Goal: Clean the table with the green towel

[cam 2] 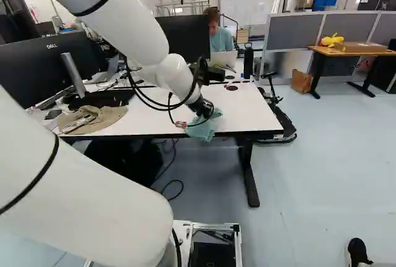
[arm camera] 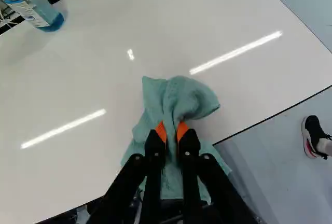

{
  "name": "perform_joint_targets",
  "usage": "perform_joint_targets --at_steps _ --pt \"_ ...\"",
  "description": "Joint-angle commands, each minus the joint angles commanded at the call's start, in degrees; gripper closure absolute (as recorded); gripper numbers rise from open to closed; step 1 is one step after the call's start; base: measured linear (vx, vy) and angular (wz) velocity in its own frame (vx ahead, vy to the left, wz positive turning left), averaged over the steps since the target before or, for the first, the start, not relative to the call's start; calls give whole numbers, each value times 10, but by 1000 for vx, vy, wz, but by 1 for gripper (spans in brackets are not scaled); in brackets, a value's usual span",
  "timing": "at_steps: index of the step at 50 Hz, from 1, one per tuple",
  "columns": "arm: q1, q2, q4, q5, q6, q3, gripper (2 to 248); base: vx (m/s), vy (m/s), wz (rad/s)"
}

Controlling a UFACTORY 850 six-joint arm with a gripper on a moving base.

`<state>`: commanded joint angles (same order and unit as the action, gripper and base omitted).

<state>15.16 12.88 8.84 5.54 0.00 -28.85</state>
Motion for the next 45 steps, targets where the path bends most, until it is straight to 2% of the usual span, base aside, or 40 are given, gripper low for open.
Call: perform_joint_targets --at_steps 19,30,45 --pt "-2 15 0 0 0 1 208 0 0 0" --pt "-24 20 0 0 0 -10 208 0 0 0" --pt "-60 -2 0 0 0 -29 208 0 0 0"
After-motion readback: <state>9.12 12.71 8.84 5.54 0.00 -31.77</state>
